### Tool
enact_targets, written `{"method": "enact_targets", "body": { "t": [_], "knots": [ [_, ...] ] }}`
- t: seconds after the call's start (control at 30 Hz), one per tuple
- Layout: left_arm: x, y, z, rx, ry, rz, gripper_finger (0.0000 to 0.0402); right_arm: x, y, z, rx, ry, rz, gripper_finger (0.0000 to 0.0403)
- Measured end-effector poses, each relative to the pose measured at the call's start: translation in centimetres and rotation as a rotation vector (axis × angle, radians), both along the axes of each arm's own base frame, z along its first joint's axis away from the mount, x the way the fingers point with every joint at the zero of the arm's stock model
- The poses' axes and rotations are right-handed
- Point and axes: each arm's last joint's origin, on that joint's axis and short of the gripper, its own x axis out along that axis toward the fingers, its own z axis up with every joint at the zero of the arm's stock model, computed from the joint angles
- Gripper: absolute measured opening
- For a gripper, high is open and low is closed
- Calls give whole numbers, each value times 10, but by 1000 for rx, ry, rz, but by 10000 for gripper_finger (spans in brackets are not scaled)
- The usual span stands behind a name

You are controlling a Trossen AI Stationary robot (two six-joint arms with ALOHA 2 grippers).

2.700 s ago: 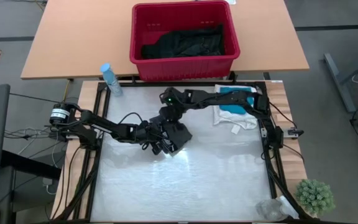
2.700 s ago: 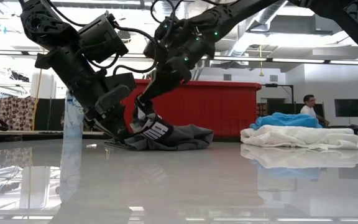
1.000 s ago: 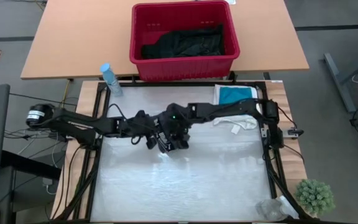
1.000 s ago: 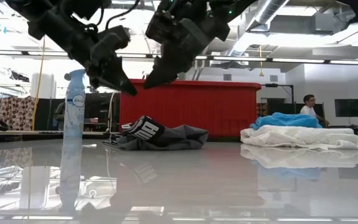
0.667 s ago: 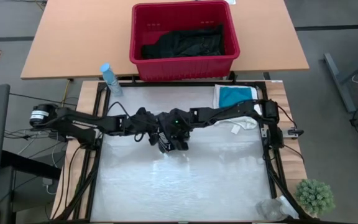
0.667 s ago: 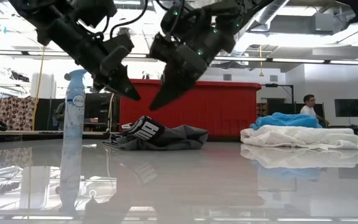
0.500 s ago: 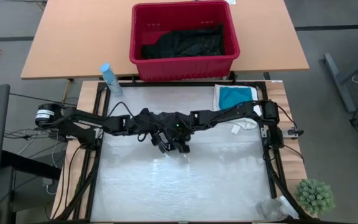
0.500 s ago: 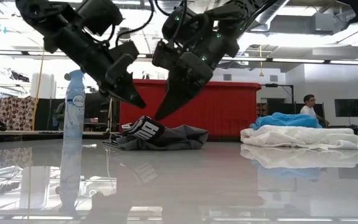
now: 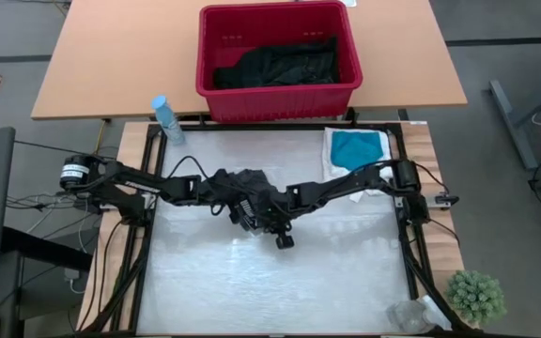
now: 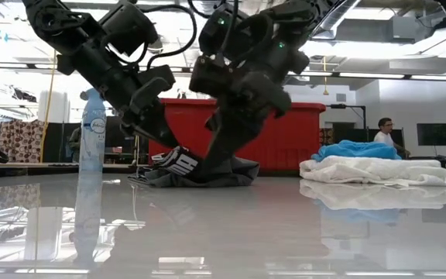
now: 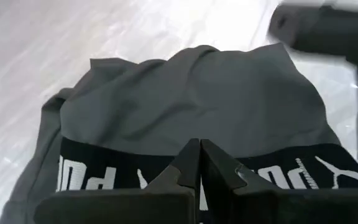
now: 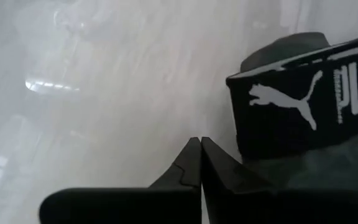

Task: Fold laundry
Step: Fold the gray boxers

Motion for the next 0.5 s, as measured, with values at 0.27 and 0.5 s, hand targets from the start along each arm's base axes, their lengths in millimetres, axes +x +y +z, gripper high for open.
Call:
{"method": "enact_targets", "body": {
  "t": [0.27, 0.5],
  "knots": [
    [0, -3, 0, -26, -4, 14, 0, -33, -13, 76, 9, -52, -99, 45],
    [4, -7, 7, 65, -86, 102, 0, -40, -49, 89, -99, -74, -476, 49]
  ]
}}
